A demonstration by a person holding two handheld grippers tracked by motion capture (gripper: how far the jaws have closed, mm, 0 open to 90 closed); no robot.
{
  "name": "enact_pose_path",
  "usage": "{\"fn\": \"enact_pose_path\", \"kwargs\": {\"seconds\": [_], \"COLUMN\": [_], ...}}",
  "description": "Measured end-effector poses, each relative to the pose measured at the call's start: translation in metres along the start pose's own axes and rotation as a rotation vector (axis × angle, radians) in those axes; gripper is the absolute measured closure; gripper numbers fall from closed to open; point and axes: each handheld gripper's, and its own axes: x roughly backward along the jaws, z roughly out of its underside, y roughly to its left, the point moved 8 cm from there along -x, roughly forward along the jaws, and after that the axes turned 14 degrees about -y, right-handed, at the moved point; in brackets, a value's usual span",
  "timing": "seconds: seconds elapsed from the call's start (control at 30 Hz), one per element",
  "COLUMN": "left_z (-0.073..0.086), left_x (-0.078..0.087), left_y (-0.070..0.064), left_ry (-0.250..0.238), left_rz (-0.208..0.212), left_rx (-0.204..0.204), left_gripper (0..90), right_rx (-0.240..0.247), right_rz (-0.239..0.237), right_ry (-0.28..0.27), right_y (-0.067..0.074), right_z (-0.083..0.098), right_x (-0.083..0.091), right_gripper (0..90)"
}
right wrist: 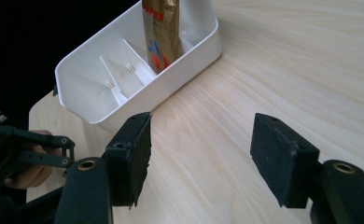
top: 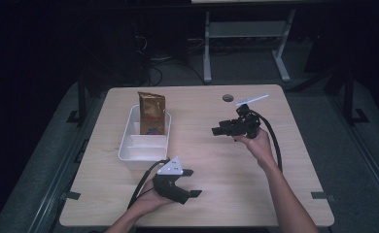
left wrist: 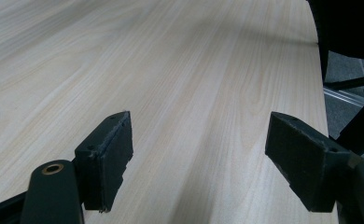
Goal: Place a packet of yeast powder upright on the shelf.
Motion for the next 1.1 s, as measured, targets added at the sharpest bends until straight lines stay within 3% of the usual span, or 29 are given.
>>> {"fn": "enact_pose_path", "kwargs": {"seconds": [1.1], "left_z": [0.001], "left_x": [-0.002], "left_y": [0.004], "left_ry": [0.007], "left_rz": [-0.012], "left_rx": [0.013], "left_gripper": [21.7], "right_rx": [-0.037], "right_rz": [0.042], "right_ry": [-0.016], "right_y": [-0.008], "right_z": [0.047], "right_x": [0.063], "right_gripper": [33.9]}}
